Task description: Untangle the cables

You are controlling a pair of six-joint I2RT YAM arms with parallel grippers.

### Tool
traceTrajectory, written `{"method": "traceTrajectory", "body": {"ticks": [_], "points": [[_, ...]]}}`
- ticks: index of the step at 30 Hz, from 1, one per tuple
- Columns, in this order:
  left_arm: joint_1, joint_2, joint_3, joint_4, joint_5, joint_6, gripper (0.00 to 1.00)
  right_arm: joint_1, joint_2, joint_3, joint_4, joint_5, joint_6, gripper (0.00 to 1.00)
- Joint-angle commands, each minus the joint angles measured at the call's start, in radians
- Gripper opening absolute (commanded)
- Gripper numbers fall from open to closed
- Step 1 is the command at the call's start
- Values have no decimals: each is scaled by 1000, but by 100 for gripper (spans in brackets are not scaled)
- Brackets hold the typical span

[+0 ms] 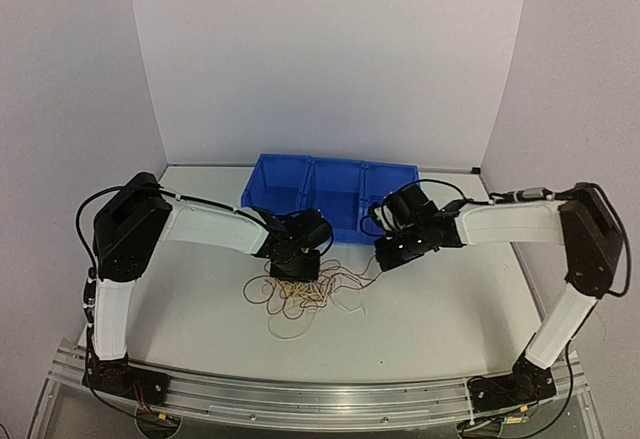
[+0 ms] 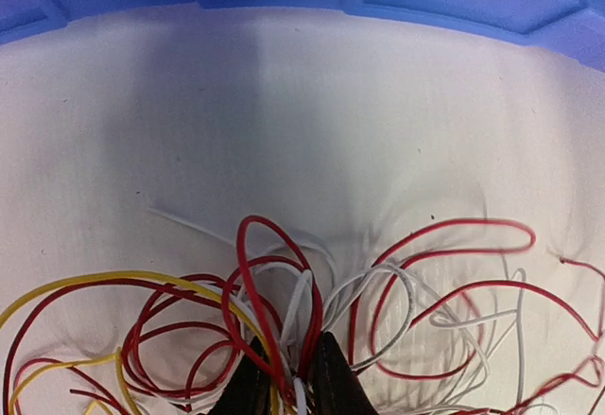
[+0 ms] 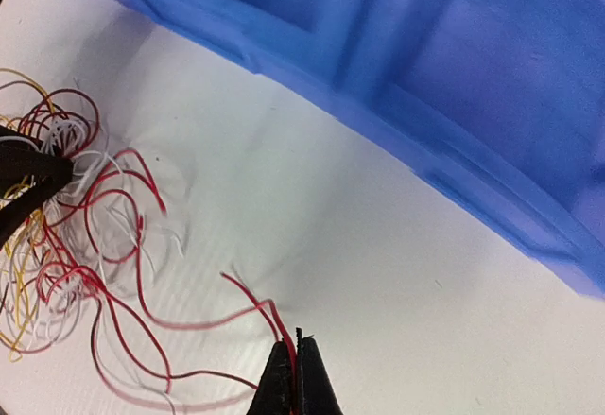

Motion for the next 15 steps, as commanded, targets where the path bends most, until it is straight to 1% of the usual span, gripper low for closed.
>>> {"method": "traceTrajectory", "body": {"ticks": [1, 3, 8, 12, 15], "points": [[22, -63, -55, -58, -80, -88, 6, -1, -300, -85, -130, 319, 93, 0], [37, -78, -92, -60, -79, -114, 0, -12, -401, -115, -233, 418, 111, 0], [67, -145, -200, -61, -94, -160, 0, -107, -636, -149, -432, 589, 173, 0], [82, -191, -262, -51, -105, -183, 0, -232, -774, -136, -506, 656, 162, 0], [89, -201, -278, -47, -104, -188, 0, -284, -809, -106, -539, 671, 126, 0]]}}
